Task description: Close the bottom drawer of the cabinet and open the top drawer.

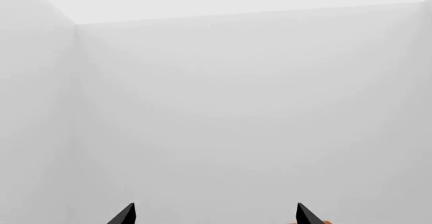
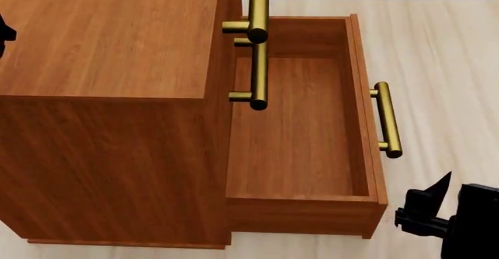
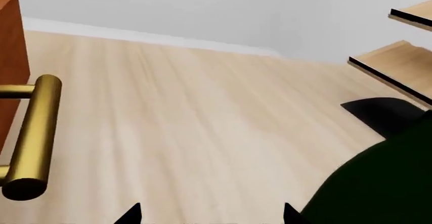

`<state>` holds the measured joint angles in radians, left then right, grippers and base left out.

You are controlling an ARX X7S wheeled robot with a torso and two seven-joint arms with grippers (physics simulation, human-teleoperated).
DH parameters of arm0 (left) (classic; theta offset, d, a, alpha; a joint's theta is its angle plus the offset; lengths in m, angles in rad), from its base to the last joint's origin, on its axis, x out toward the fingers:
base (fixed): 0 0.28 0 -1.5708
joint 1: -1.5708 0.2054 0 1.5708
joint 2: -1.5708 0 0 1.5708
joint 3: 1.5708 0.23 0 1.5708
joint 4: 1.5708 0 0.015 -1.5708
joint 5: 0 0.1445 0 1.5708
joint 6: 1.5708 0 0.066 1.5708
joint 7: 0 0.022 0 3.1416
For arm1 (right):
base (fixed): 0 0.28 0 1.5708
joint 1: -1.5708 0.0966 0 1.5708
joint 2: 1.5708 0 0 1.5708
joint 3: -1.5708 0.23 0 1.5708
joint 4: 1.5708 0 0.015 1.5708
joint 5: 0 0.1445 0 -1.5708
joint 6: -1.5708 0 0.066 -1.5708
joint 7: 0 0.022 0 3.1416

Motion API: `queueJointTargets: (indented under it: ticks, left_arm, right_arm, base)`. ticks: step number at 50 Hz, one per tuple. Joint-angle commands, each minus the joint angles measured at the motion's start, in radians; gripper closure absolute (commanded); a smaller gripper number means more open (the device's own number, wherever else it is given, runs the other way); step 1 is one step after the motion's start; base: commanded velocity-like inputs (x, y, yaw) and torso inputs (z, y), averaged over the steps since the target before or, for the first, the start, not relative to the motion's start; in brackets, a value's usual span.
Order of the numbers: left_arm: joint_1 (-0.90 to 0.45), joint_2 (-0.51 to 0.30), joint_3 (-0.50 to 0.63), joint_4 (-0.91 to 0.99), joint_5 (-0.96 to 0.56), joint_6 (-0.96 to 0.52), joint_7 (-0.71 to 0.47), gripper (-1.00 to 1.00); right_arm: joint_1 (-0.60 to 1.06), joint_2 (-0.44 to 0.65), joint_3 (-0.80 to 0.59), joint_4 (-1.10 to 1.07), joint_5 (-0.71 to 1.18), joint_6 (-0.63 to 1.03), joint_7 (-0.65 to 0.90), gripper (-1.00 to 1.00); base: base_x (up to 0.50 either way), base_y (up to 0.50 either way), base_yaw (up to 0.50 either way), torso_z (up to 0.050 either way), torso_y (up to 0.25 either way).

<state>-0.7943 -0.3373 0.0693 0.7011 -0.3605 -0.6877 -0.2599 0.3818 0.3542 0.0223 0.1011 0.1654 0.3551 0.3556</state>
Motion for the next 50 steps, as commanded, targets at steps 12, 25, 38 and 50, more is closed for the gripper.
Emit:
queueJointTargets:
  ticks: [12, 25, 38, 50]
  left_arm:
    - [-0.011, -0.01, 0.001, 0.002, -0.008, -0.004, -0.007, -1.0]
    - [-0.015, -0.016, 0.003, 0.001, -0.013, -0.006, -0.009, -1.0]
    - [-0.028, -0.02, 0.008, 0.001, -0.016, -0.011, -0.014, -1.0]
    - [-0.033, -0.02, 0.018, -0.001, -0.018, -0.011, -0.017, -1.0]
  right_arm:
    - [0.121, -0.011, -0.033, 0.265, -0.02, -0.082, -0.028, -1.0]
    - [0.209, -0.028, -0.052, 0.399, -0.002, -0.114, -0.082, -1.0]
    - [0.219, -0.043, -0.069, 0.434, 0.052, -0.13, -0.192, -1.0]
    - [0.195, -0.051, -0.066, 0.374, 0.119, -0.135, -0.282, -1.0]
  base:
    - [0.0, 0.0, 0.0, 0.0, 0.0]
    - [0.0, 0.0, 0.0, 0.0, 0.0]
    - [0.0, 0.0, 0.0, 0.0, 0.0]
    - [0.0, 0.0, 0.0, 0.0, 0.0]
